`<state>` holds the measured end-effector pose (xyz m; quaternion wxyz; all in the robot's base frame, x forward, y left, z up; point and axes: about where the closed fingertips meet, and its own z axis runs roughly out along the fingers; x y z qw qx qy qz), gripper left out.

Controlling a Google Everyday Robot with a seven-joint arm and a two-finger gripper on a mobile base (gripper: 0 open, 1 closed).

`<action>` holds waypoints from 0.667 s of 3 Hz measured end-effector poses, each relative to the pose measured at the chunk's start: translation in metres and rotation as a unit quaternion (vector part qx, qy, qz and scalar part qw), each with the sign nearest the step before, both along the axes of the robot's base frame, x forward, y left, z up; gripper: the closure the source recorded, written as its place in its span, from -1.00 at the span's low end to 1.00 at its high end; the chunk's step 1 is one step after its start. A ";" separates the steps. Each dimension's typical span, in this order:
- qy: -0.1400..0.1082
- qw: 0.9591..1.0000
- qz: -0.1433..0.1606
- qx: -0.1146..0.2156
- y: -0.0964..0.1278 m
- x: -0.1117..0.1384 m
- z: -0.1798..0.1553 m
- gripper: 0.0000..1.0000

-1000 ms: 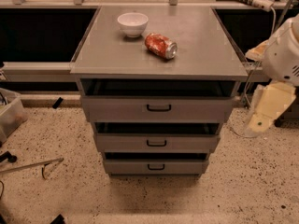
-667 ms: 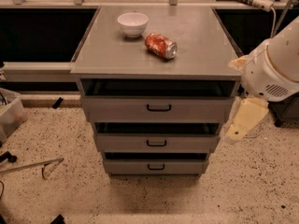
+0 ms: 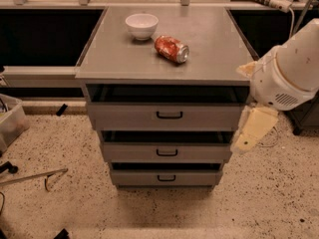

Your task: Open top drawer

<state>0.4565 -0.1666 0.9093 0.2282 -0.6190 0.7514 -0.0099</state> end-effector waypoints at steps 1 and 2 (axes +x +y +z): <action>-0.007 1.000 0.025 0.004 0.018 0.007 -0.016 -1.00; -0.013 0.999 0.046 0.016 0.029 0.011 -0.043 -1.00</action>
Offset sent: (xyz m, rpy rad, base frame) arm 0.0191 0.0417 -0.0823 0.0713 -0.0430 0.1446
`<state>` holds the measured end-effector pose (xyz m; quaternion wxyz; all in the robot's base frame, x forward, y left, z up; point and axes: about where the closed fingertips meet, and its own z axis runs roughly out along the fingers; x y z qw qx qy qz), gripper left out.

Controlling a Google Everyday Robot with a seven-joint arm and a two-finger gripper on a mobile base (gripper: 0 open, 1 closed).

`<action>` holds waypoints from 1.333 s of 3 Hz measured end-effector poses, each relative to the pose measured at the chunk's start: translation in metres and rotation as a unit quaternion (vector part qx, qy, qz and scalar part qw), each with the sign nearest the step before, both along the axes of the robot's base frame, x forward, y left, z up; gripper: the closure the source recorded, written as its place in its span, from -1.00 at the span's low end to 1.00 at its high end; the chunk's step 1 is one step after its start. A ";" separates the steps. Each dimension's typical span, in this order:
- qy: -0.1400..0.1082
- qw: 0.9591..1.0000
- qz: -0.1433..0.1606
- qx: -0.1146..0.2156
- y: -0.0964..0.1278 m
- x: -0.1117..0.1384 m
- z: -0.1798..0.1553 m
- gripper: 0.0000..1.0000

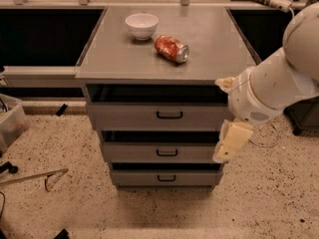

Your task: Open top drawer

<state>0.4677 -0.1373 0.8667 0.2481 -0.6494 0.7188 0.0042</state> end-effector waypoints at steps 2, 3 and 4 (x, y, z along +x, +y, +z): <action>0.004 0.999 0.012 0.039 0.006 0.004 -0.031 -1.00; -0.008 0.999 0.006 0.033 0.006 0.013 -0.047 -1.00; -0.023 0.999 0.003 0.036 0.011 0.037 -0.076 -1.00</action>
Offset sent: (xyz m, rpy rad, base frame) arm 0.0035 0.0046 -0.0292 0.0663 0.0105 0.0194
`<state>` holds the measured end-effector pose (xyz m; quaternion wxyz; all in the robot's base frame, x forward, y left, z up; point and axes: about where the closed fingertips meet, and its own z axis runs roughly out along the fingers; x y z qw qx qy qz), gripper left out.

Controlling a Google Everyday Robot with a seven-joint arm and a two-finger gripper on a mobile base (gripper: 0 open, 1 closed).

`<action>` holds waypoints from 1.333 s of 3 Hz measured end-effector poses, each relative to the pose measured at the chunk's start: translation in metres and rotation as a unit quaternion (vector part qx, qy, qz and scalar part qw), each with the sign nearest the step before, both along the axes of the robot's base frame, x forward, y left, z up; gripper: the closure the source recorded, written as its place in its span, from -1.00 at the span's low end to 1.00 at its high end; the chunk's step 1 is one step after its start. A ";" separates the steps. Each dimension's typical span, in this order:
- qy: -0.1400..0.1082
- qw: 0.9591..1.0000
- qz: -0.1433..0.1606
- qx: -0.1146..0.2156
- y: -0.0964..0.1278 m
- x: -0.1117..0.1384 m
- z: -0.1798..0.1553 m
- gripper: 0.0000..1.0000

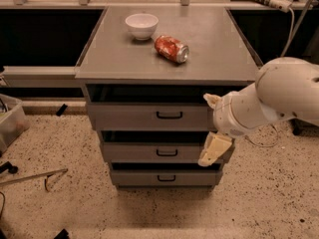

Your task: Open top drawer

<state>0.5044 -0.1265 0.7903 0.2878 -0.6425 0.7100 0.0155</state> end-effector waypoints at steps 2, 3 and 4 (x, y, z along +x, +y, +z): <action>0.004 1.000 -0.015 0.013 -0.002 0.044 -0.055 -1.00; -0.014 0.999 -0.026 0.018 -0.001 0.066 -0.062 -1.00; -0.027 0.999 -0.039 0.027 0.000 0.097 -0.076 -1.00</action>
Offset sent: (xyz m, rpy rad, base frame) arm 0.0777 -0.0139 -0.0997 0.0482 0.0517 -0.0836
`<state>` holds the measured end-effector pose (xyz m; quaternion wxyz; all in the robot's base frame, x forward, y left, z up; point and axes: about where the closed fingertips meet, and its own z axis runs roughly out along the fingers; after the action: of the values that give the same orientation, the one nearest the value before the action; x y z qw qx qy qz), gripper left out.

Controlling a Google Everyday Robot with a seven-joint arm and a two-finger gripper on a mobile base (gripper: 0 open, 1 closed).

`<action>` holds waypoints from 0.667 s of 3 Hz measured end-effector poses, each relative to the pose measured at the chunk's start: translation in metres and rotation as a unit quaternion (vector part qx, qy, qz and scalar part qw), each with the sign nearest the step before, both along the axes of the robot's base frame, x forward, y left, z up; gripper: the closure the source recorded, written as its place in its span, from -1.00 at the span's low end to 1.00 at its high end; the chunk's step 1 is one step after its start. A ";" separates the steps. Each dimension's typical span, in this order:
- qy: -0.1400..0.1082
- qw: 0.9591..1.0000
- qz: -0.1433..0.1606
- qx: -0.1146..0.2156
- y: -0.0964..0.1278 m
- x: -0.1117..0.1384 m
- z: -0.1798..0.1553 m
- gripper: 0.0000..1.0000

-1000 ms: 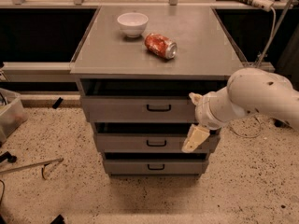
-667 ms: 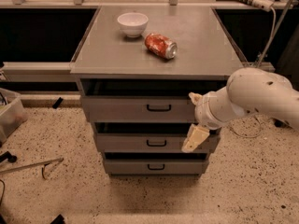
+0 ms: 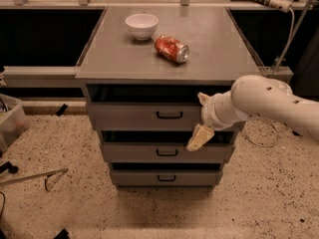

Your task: Open top drawer

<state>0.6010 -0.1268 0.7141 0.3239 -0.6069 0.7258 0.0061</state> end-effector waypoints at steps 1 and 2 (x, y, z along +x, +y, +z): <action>-0.002 1.000 -0.008 0.000 -0.004 0.019 -0.016 -1.00; 0.006 1.000 -0.015 0.001 -0.008 0.037 -0.030 -1.00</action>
Offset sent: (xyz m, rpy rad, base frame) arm 0.0615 -0.0174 -0.0444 0.0057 0.0261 -0.0506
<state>0.6381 -0.1352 0.6845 0.3206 -0.5958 0.7364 0.0057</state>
